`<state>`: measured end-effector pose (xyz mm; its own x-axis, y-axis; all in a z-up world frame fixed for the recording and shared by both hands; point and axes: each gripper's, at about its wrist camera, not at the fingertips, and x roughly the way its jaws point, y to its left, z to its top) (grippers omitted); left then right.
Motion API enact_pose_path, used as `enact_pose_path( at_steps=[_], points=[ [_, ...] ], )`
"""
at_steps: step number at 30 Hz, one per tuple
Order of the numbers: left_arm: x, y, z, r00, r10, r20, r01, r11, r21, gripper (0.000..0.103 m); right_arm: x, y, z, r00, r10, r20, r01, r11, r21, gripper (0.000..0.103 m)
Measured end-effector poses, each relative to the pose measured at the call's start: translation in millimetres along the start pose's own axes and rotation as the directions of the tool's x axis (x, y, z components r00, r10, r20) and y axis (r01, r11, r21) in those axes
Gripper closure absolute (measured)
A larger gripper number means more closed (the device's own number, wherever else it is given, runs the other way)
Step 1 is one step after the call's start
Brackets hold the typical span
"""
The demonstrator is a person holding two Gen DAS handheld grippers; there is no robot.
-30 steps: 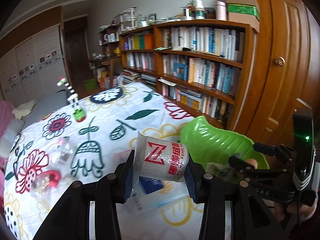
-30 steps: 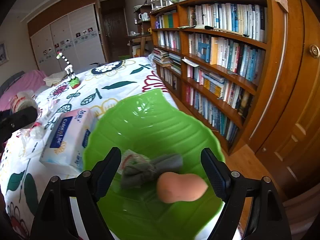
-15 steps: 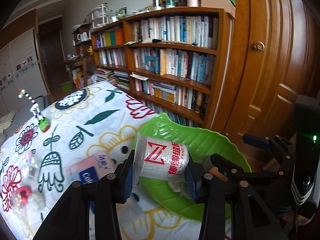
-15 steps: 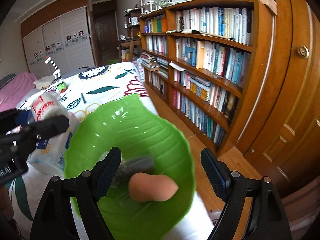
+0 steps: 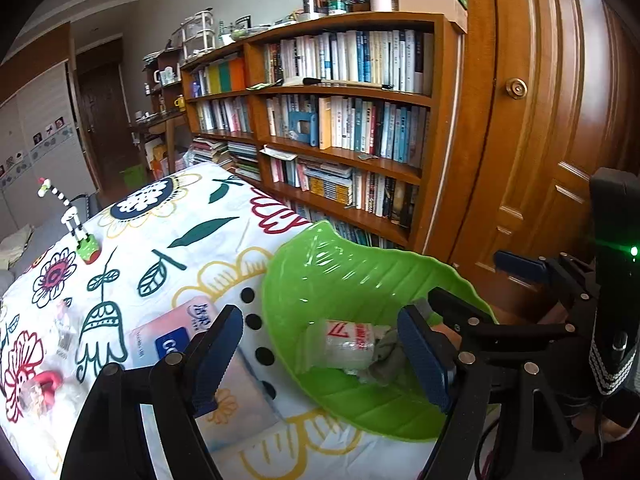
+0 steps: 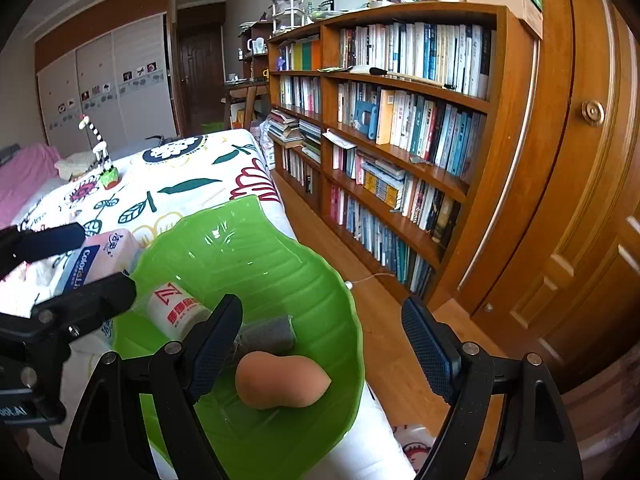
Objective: Organize soft objects
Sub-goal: 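Carry the grey roll and white bandage roll into the green plate and open both tools, then withdraw both tools from the green plate back over the bed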
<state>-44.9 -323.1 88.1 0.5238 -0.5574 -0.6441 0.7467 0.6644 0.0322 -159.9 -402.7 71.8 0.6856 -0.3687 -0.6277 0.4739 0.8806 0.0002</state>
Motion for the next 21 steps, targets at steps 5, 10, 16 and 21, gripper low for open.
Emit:
enact_pose_path(
  at_steps=[5,10,16,21],
  points=[
    [-7,11,-3,1.0,0.026,0.008,-0.025,0.999,-0.032,0.018,-1,10,-1,1.0,-0.014,0.0,0.014,0.999,-0.034,0.02],
    [-14,21,-5,0.999,0.045,0.021,-0.043,0.998,-0.054,0.018,-1,20,-1,0.999,-0.033,-0.002,0.032,0.997,-0.064,0.02],
    [-22,34,-8,0.997,0.068,0.032,-0.065,0.994,-0.085,0.017,-2,34,3,0.999,-0.049,0.002,0.049,0.994,-0.095,0.02],
    [-29,48,-14,0.995,0.089,0.036,-0.084,0.989,-0.118,0.017,-4,48,8,0.999,-0.048,0.011,0.049,0.992,-0.118,0.02]
  ],
)
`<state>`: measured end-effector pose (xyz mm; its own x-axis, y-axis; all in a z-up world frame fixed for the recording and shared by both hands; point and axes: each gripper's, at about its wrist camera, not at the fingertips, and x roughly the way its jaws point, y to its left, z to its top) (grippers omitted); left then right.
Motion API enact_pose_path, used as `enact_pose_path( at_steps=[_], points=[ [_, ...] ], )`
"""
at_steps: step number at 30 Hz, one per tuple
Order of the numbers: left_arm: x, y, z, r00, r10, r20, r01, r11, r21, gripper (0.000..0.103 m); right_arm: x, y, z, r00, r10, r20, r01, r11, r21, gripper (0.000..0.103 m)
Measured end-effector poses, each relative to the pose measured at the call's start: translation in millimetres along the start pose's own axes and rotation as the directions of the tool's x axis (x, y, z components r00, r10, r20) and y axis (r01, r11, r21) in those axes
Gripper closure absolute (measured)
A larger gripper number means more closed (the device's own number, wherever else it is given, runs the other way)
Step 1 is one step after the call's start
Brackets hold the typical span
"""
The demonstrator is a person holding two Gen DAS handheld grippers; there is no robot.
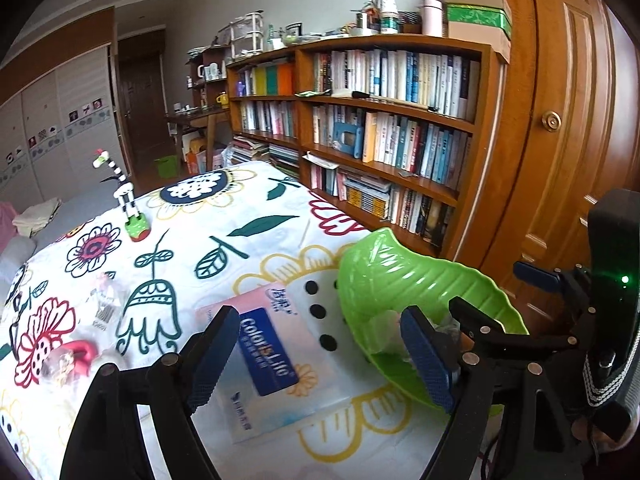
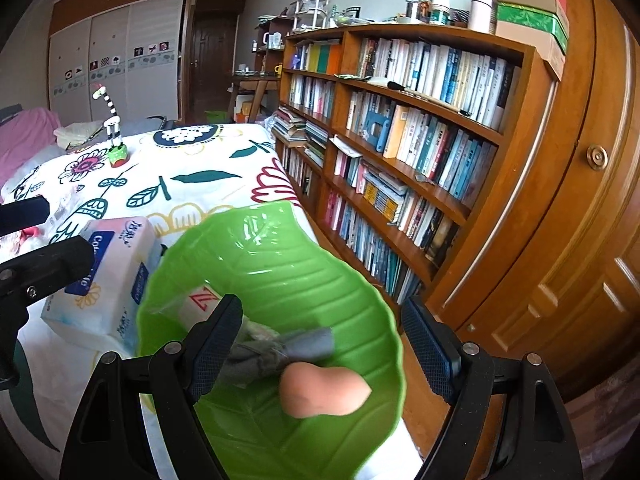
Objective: Organize soft objects
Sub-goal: 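Withdraw both tools from the green plate back over the bed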
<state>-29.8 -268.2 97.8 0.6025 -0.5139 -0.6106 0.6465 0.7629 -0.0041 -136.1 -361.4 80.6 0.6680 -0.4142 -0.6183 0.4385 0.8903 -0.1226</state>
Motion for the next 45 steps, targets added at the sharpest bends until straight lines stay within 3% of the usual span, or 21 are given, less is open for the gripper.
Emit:
enact_pose_path(
  at_steps=[31,37,45],
  points=[
    [-34,99,-43,0.996,0.086,0.0,-0.085,0.979,-0.185,0.017,-19,106,20,0.994,0.106,0.009,-0.103,0.983,-0.149,0.02],
    [-43,130,-60,0.991,0.13,-0.022,-0.131,0.962,-0.24,0.017,-21,132,19,0.968,0.25,-0.018,-0.25,0.958,-0.143,0.02],
    [-54,173,-85,0.981,0.185,-0.057,-0.194,0.927,-0.32,0.017,-30,171,14,0.938,0.346,-0.021,-0.344,0.92,-0.189,0.02]
  ],
)
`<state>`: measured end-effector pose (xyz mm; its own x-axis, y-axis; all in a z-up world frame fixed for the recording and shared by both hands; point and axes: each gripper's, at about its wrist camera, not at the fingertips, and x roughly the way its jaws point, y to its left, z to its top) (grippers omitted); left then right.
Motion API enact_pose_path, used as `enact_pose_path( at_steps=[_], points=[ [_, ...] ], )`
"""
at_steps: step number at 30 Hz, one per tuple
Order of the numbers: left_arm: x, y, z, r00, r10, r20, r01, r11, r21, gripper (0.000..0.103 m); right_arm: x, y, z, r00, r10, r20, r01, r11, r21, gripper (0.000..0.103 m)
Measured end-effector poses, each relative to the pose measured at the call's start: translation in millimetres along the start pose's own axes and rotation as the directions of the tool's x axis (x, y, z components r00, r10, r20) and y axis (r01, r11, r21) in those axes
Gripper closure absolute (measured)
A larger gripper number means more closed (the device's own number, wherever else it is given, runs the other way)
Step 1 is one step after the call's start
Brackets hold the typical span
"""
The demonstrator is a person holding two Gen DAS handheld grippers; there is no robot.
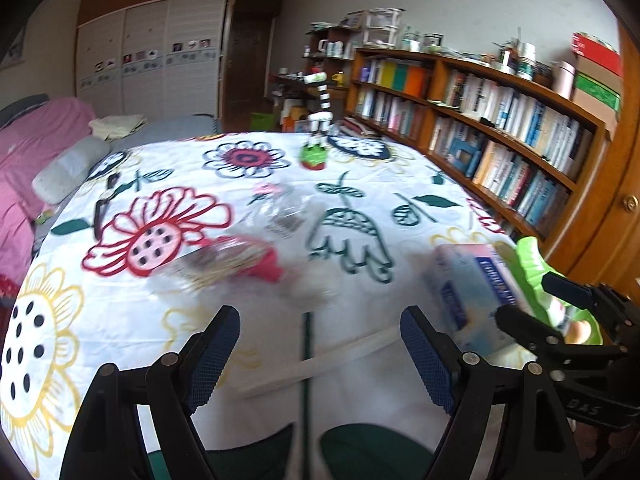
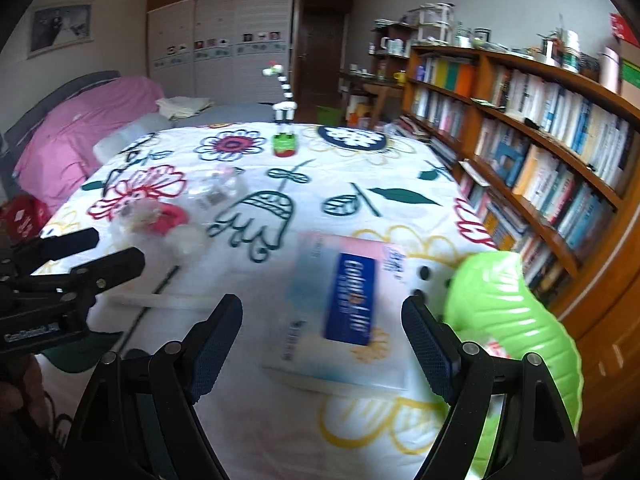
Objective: Organize soft objects
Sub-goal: 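Withdraw both tools from the green plate back over the bed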
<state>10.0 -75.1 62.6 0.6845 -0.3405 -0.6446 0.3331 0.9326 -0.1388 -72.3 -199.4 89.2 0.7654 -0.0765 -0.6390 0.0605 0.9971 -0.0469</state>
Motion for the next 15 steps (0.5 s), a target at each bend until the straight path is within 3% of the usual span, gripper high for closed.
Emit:
enact_pose_path(
  at_steps=[6,15],
  points=[
    [1,30,-7,0.999,0.038,-0.018,-0.039,0.998,-0.054,0.017,5,18,2,0.991,0.133,-0.001,-0.133,0.991,0.01,0.02],
    [-1,64,-15,0.996,0.08,-0.034,-0.083,0.989,-0.12,0.017,17,48,0,0.967,0.252,-0.037,-0.252,0.968,-0.01,0.02]
  ],
)
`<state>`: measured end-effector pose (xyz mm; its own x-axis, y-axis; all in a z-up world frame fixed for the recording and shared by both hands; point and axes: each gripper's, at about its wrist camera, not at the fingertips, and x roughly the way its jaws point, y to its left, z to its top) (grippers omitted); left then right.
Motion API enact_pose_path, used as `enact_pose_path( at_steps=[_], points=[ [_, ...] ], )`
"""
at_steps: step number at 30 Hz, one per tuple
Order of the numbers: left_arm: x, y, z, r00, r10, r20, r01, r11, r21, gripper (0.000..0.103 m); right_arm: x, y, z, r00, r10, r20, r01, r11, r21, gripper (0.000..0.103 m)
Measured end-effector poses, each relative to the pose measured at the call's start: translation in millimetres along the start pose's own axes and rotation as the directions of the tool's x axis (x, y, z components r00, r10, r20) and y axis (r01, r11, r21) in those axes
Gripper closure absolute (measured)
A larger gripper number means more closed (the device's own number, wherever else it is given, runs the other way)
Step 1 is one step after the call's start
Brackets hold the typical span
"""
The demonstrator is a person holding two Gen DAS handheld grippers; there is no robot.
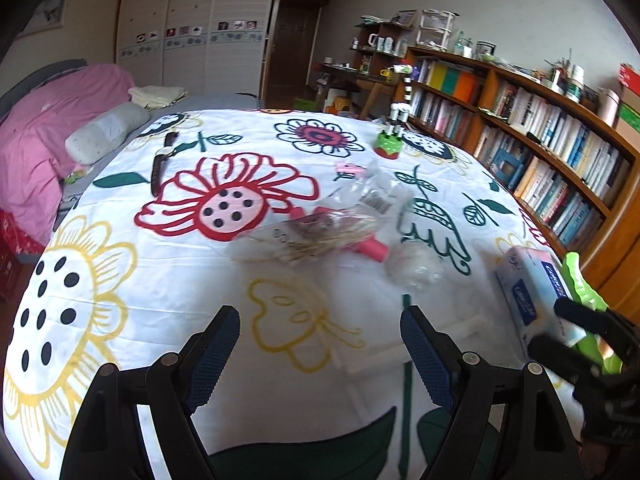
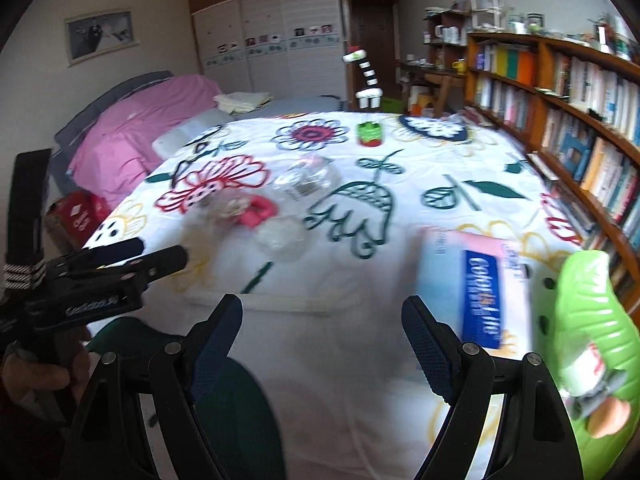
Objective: Organize soft objects
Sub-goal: 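Withdraw both tools from the green plate back over the bed, then reach the right tool toward the white foam strip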
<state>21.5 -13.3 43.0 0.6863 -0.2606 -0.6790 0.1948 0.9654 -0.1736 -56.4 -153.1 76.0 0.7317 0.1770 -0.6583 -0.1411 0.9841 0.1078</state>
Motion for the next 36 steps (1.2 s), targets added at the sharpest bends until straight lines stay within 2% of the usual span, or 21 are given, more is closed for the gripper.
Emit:
enact_pose_path(
  at_steps=[6,10,14,21,26,30,36],
  points=[
    [-1,12,2,1.0,0.011,0.009,-0.011,1.0,-0.019,0.017,24,18,-2,0.994,0.091,-0.069,-0.091,0.996,-0.007,0.02],
    [0,20,2,1.0,0.014,0.01,-0.014,0.999,-0.034,0.017,44,22,-7,0.966,0.202,-0.16,-0.196,0.979,0.052,0.02],
    [2,26,3,1.0,0.009,0.008,-0.009,0.999,-0.047,0.017,61,20,-10,0.948,0.231,-0.216,-0.211,0.971,0.112,0.02],
    [2,38,1,1.0,0.004,0.007,-0.004,0.998,-0.07,0.017,79,20,3,0.959,0.198,-0.204,-0.17,0.974,0.147,0.02],
    [1,51,-1,1.0,0.009,0.009,-0.008,0.995,-0.096,0.017,95,31,15,0.972,0.135,-0.193,-0.114,0.987,0.117,0.02],
    [1,60,-4,1.0,0.009,0.006,-0.008,0.993,-0.119,0.017,99,41,18,0.974,0.112,-0.195,-0.096,0.991,0.09,0.02],
    [4,64,-6,1.0,-0.006,0.0,0.006,0.992,-0.128,0.017,106,47,22,0.978,0.038,-0.205,-0.024,0.997,0.07,0.02]
  ],
)
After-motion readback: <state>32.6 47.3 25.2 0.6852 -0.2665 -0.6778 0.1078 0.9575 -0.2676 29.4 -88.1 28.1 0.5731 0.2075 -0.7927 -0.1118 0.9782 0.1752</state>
